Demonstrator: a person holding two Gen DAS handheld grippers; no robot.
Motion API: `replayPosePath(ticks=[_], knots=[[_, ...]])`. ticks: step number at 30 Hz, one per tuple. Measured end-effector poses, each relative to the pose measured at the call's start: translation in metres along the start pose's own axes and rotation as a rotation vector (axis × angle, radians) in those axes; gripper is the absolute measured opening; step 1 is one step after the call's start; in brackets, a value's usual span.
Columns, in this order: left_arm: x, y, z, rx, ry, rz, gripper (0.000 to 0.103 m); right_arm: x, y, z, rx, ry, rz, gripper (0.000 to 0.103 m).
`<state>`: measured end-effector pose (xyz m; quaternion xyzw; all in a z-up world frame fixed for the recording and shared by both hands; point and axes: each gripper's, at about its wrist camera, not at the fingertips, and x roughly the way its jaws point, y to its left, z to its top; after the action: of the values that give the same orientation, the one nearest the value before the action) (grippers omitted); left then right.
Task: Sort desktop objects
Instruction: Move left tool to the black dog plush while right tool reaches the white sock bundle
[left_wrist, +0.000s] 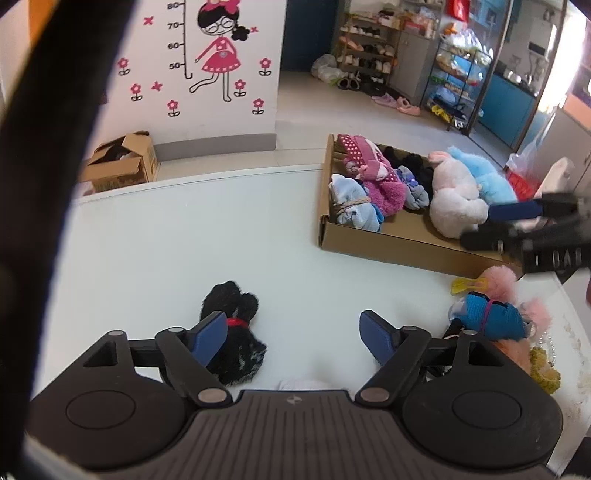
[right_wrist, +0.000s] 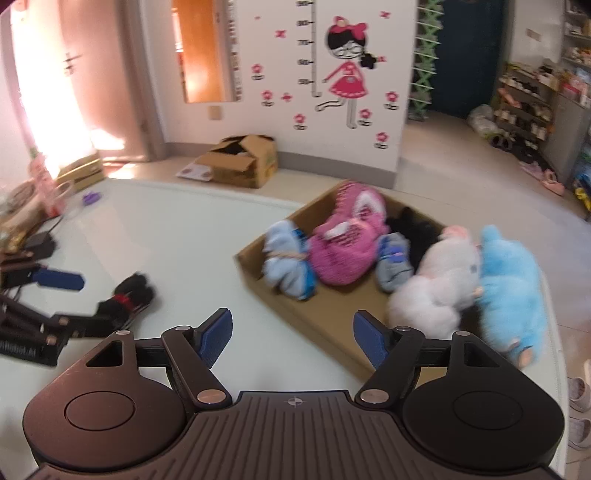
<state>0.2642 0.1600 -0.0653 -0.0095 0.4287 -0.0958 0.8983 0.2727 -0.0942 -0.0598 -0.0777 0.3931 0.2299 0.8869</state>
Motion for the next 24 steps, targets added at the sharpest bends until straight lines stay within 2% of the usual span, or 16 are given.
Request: replayPosePath(ticks=[6,13,18,24], knots=[[-0.002,0.021,-0.002,-0.035,0.01,0.045,0.081,-0.01,0.042,-0.014,-0.12,-0.017,0.108,0.079],[0.013,0.036,-0.007,-0.068,0.058,0.078,0.082,-0.026,0.085,-0.03,-0.341,-0.05,0.219,0.085],[0.026,0.04,-0.008,-0.062,0.081,0.082,0.082,-0.02,0.097,-0.039,-0.408,-0.029,0.275,0.085],[0.039,0.043,-0.009,-0.046,0.1,0.086,0.082,-0.007,0.11,-0.042,-0.459,-0.006,0.291,0.085]])
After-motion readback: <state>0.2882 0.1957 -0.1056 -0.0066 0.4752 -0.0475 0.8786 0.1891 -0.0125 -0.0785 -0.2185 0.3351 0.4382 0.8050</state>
